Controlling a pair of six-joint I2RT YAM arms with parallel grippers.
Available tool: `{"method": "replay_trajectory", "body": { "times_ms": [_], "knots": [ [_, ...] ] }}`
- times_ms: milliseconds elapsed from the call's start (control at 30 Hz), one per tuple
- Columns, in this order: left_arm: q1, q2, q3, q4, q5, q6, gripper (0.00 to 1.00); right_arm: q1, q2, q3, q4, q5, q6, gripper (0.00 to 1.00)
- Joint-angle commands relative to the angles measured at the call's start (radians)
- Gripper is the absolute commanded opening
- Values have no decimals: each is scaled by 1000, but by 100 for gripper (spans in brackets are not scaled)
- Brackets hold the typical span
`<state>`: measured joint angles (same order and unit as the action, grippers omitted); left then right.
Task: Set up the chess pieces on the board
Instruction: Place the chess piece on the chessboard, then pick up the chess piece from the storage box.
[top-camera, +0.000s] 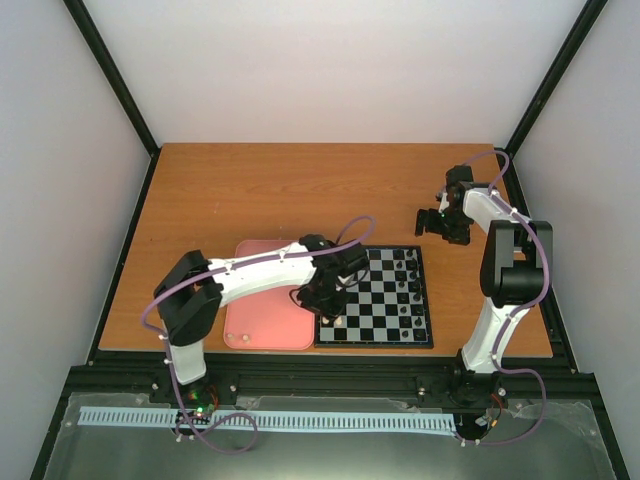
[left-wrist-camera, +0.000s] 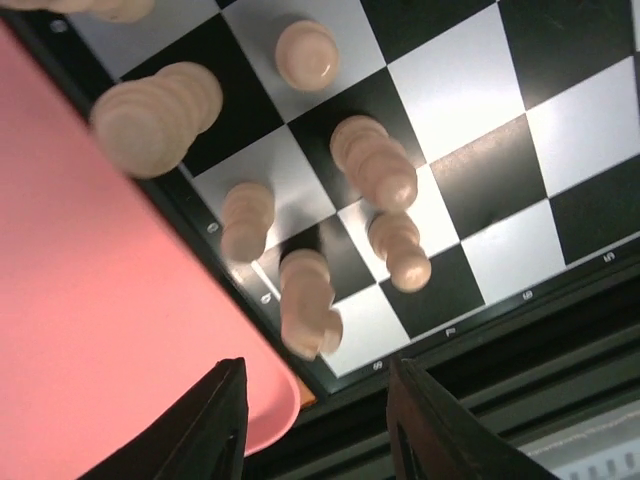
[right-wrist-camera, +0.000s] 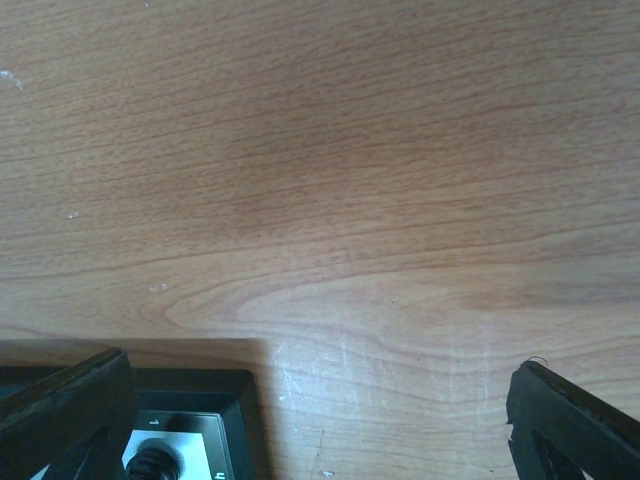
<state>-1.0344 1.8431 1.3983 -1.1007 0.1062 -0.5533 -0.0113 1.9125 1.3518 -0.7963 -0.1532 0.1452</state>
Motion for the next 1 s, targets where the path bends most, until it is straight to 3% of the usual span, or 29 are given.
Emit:
{"method": "replay_trajectory", "body": {
  "times_ms": [0, 167, 267, 667, 967],
  "knots": [
    [-14, -96, 38, -79, -42, -17, 43, 5, -46, 9, 2, -8, -10, 100],
    [-6, -220, -24, -161, -162, -86, 62, 6, -49, 8, 2, -10, -10, 100],
    [42, -289, -128, -180, -171, -153, 65, 5, -47, 7, 4, -14, -9, 100],
    [476, -654, -518, -150, -157, -261, 58, 6, -30, 9, 3, -20, -7, 100],
    [635, -654, -687, -55, -4, -222, 50, 6, -5, 14, 2, -22, -7, 100]
  ]
}}
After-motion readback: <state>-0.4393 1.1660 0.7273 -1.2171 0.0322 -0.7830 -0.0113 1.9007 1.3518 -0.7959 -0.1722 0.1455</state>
